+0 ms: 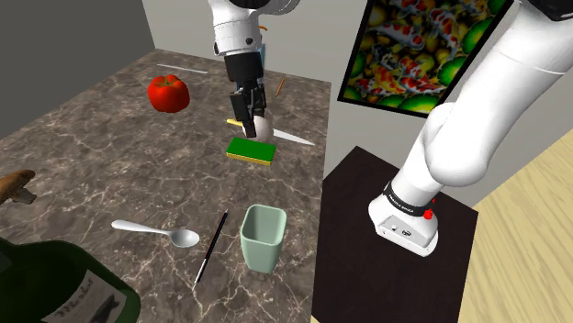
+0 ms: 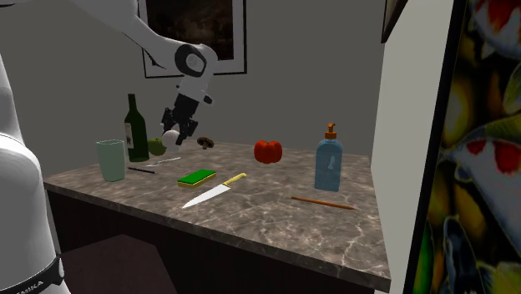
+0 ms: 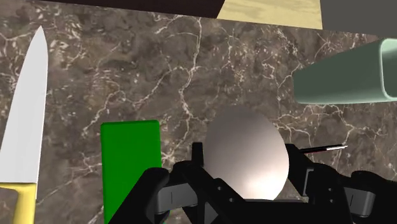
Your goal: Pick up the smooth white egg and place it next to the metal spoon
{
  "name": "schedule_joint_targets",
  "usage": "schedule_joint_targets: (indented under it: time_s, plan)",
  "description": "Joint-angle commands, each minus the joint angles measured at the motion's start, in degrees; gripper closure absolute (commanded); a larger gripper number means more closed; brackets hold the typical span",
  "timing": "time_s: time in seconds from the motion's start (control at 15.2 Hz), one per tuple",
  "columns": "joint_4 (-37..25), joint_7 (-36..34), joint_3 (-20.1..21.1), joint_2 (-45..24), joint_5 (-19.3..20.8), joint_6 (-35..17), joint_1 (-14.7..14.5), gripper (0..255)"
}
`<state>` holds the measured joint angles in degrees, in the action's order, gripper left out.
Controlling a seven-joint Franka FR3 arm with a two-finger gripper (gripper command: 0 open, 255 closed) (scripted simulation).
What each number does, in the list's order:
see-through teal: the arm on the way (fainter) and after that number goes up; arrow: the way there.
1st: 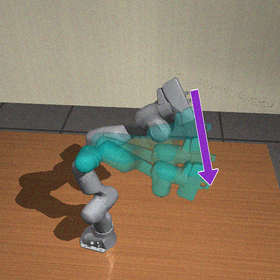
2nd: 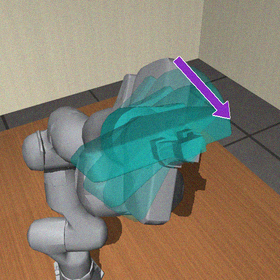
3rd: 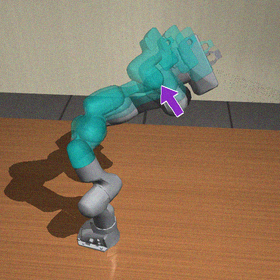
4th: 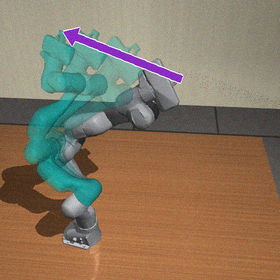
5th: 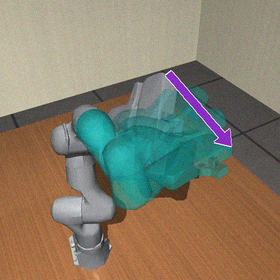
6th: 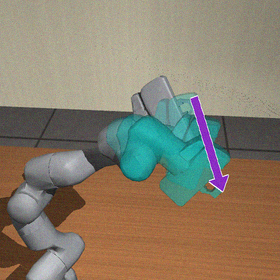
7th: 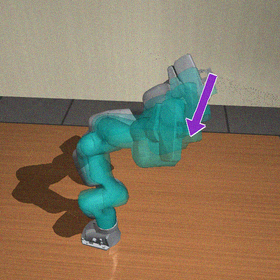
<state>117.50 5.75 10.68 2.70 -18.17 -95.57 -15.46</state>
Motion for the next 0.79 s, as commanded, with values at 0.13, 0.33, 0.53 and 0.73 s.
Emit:
schedule_joint_targets:
  time_s: [0.13, 0.33, 0.53, 0.73]
  plan:
    - [0.27, -4.84, 2.99, -0.45, -1.97, -2.37, -2.80, 255]
    - [-0.77, -8.63, 5.21, -1.56, -3.08, -3.80, -4.91, 255]
    - [-2.39, -12.50, 7.38, -3.19, -3.84, -5.25, -7.04, 255]
    - [-4.59, -16.47, 9.45, -5.34, -4.18, -6.68, -9.21, 255]
